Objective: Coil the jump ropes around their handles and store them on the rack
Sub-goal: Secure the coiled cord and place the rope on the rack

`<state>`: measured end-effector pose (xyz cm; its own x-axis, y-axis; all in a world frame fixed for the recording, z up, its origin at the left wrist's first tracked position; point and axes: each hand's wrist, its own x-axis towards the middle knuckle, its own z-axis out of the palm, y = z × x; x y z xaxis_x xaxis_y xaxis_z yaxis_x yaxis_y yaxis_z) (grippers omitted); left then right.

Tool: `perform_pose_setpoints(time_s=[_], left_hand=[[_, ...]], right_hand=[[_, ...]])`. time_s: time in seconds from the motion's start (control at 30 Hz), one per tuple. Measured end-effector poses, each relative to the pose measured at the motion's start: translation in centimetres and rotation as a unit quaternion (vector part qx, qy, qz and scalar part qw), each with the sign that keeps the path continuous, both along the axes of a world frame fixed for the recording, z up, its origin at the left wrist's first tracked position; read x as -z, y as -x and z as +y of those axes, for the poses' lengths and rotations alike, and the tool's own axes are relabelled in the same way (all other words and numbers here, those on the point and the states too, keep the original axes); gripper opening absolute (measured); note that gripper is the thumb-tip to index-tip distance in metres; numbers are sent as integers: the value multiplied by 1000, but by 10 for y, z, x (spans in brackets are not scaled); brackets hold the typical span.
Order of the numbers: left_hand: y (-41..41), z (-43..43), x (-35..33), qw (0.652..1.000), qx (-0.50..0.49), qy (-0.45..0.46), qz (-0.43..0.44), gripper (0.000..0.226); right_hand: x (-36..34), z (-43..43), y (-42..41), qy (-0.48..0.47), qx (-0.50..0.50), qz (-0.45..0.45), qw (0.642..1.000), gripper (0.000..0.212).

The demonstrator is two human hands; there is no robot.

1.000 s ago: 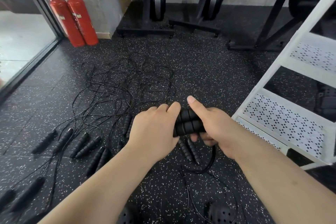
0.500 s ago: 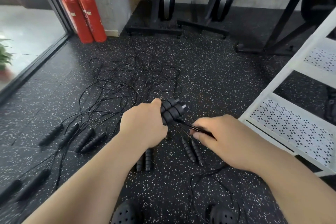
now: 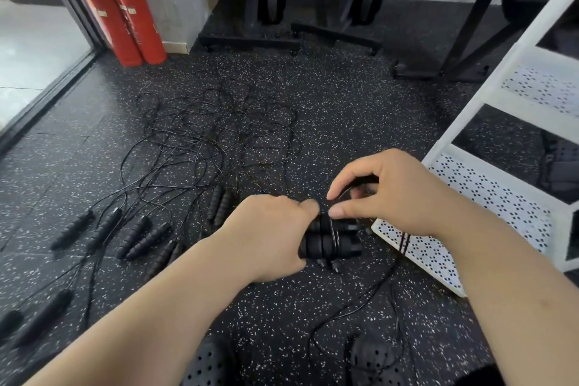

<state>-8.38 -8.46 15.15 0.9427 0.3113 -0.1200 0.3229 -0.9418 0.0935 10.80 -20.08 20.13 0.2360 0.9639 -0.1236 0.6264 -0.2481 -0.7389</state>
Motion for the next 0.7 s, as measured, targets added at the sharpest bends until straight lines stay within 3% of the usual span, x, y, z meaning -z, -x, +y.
perform_pose_setpoints(time_s=[0.27,0.43,0.57,0.7], left_hand=[[3,9,-9,988,49,25,-143,40],[7,13,-21,962,-49,153,-220,40],[5,23,-23,934,-169,218,-228,41],[3,32,-16,931,-252,175,-197,40]], right_hand=[[7,-2,-9,30,13,266,963,16],[22,8,18,-29,90,470,878,8],[40,14,46,-42,194,388,900,42],[41,12,73,-12,147,232,961,38]])
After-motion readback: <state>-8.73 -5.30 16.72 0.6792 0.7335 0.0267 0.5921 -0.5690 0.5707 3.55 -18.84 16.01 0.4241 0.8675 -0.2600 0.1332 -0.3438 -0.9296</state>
